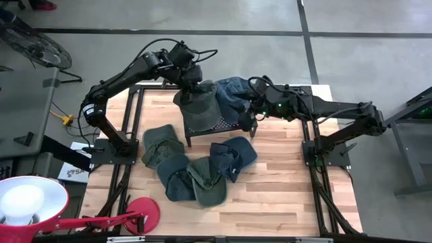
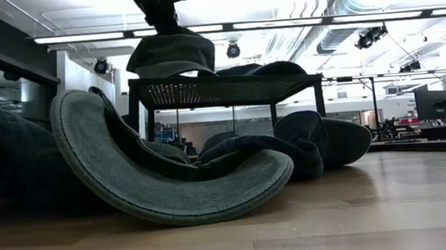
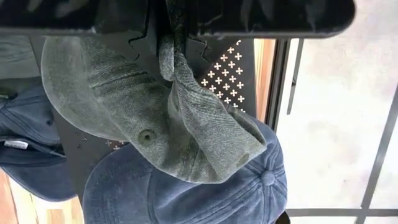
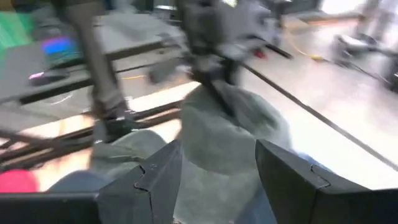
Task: Pick & Place hat
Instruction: Stack the dark green cap on the shelf
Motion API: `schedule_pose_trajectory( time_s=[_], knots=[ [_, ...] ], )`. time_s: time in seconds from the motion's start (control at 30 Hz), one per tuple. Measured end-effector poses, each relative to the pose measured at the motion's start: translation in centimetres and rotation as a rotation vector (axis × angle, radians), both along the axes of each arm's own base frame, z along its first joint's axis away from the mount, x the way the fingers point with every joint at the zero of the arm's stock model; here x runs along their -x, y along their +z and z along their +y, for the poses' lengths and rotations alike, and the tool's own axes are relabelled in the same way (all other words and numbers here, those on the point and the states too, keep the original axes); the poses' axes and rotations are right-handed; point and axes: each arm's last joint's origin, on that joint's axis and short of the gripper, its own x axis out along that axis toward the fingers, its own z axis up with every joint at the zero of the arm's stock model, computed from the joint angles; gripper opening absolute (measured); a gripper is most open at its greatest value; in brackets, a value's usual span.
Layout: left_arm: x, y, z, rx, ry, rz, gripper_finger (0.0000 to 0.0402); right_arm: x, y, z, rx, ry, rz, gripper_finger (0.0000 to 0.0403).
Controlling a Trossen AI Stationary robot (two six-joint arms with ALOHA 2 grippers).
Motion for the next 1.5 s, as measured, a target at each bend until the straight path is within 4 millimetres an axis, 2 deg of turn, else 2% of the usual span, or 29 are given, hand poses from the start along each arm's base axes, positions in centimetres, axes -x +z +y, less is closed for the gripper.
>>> schedule_pose_trajectory(
  time_s=[0.2, 0.33, 0.47, 0.7, 0.93, 1.5],
  knots=[
    [0.0, 0.0, 0.0, -0.002, 0.026, 0.009, 0.0014, 1.0, -1.5, -0.9, -0.088, -0.293, 0.092, 0.0197],
    [0.1, -0.1, 0.0, 0.0, 0.028, 0.013, 0.0015, 1.8, -2.4, -1.9, -0.179, -0.395, 0.129, 0.0197],
    [0.1, -0.1, 0.0, 0.005, 0.035, 0.012, 0.003, 1.9, -2.5, -2.6, -0.229, -0.375, 0.14, 0.0197],
    [0.0, 0.0, 0.1, -0.007, 0.04, 0.005, 0.0096, 1.9, -2.6, -2.8, -0.24, -0.365, 0.141, 0.0197],
    [-0.1, 0.2, 0.5, -0.093, 0.101, 0.009, 0.0151, 1.9, -2.6, -2.8, -0.244, -0.357, 0.142, 0.0197],
    [-0.8, 1.0, 0.9, -0.156, 0.08, -0.085, 0.0162, 1.9, -2.6, -2.7, -0.252, -0.333, 0.148, 0.0197]
  ],
)
